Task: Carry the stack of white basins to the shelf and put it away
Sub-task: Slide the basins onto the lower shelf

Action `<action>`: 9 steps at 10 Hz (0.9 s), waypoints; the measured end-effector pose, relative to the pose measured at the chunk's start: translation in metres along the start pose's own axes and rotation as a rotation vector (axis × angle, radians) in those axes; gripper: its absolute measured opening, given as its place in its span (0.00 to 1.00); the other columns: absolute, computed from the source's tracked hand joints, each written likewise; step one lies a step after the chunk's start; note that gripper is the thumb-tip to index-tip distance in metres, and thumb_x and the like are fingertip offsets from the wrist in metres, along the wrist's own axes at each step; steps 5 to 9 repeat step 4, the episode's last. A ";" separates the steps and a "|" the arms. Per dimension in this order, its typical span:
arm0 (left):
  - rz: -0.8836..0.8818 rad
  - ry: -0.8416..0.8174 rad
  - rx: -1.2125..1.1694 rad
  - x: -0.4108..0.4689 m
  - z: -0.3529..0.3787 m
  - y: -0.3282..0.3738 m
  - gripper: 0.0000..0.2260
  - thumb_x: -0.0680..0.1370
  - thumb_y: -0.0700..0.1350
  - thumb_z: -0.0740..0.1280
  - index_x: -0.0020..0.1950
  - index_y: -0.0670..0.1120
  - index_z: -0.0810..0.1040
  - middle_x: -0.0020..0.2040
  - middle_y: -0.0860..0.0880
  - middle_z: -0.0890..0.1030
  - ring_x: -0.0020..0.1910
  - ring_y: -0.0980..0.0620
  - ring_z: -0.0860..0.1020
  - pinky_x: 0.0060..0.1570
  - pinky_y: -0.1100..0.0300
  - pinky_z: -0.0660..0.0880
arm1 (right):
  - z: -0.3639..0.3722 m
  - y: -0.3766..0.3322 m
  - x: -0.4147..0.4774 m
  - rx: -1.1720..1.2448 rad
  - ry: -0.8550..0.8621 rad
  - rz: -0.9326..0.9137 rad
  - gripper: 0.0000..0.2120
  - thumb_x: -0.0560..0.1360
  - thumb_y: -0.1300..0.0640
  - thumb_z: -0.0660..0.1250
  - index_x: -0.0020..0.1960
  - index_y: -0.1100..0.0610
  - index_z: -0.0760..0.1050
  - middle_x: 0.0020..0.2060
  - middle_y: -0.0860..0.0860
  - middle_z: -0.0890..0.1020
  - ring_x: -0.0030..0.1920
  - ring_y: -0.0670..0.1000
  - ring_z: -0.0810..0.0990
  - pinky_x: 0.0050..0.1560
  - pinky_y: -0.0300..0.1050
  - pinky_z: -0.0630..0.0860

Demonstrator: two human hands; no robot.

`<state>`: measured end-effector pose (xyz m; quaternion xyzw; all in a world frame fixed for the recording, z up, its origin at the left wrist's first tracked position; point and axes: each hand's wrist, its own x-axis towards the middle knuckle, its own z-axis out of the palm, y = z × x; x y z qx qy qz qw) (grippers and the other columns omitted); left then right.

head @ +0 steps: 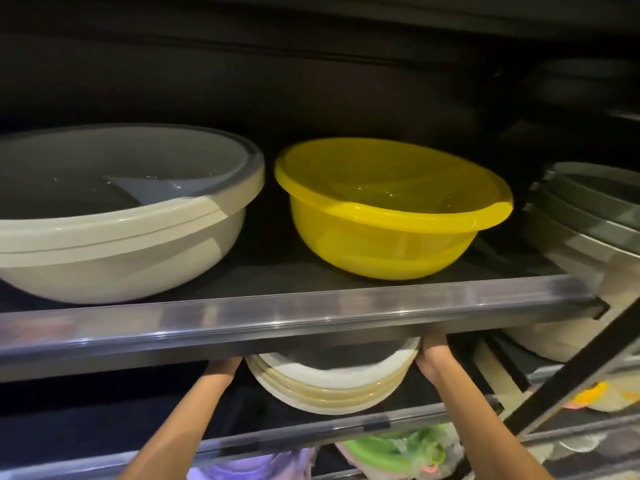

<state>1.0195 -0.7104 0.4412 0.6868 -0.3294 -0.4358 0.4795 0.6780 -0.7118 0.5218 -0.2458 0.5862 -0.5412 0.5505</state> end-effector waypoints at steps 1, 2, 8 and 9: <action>-0.027 -0.011 0.035 -0.008 0.003 0.006 0.14 0.82 0.35 0.60 0.67 0.32 0.71 0.65 0.34 0.73 0.64 0.34 0.71 0.69 0.42 0.66 | -0.004 0.003 0.004 -0.026 -0.011 -0.006 0.13 0.86 0.53 0.55 0.53 0.56 0.76 0.47 0.59 0.80 0.46 0.57 0.79 0.50 0.53 0.77; -0.049 -0.032 0.060 -0.013 -0.002 0.016 0.14 0.82 0.37 0.61 0.66 0.33 0.72 0.64 0.34 0.75 0.62 0.35 0.74 0.68 0.39 0.68 | -0.011 0.003 0.008 -0.168 0.001 0.003 0.14 0.86 0.54 0.54 0.50 0.57 0.76 0.47 0.58 0.80 0.45 0.55 0.79 0.43 0.47 0.75; 0.070 0.035 0.209 -0.082 0.004 0.043 0.10 0.82 0.40 0.61 0.40 0.44 0.73 0.48 0.39 0.78 0.48 0.48 0.72 0.49 0.58 0.67 | -0.024 0.003 -0.005 -0.372 -0.054 -0.062 0.18 0.85 0.51 0.57 0.67 0.61 0.76 0.61 0.61 0.81 0.59 0.61 0.78 0.60 0.52 0.72; 0.070 0.035 0.209 -0.082 0.004 0.043 0.10 0.82 0.40 0.61 0.40 0.44 0.73 0.48 0.39 0.78 0.48 0.48 0.72 0.49 0.58 0.67 | -0.024 0.003 -0.005 -0.372 -0.054 -0.062 0.18 0.85 0.51 0.57 0.67 0.61 0.76 0.61 0.61 0.81 0.59 0.61 0.78 0.60 0.52 0.72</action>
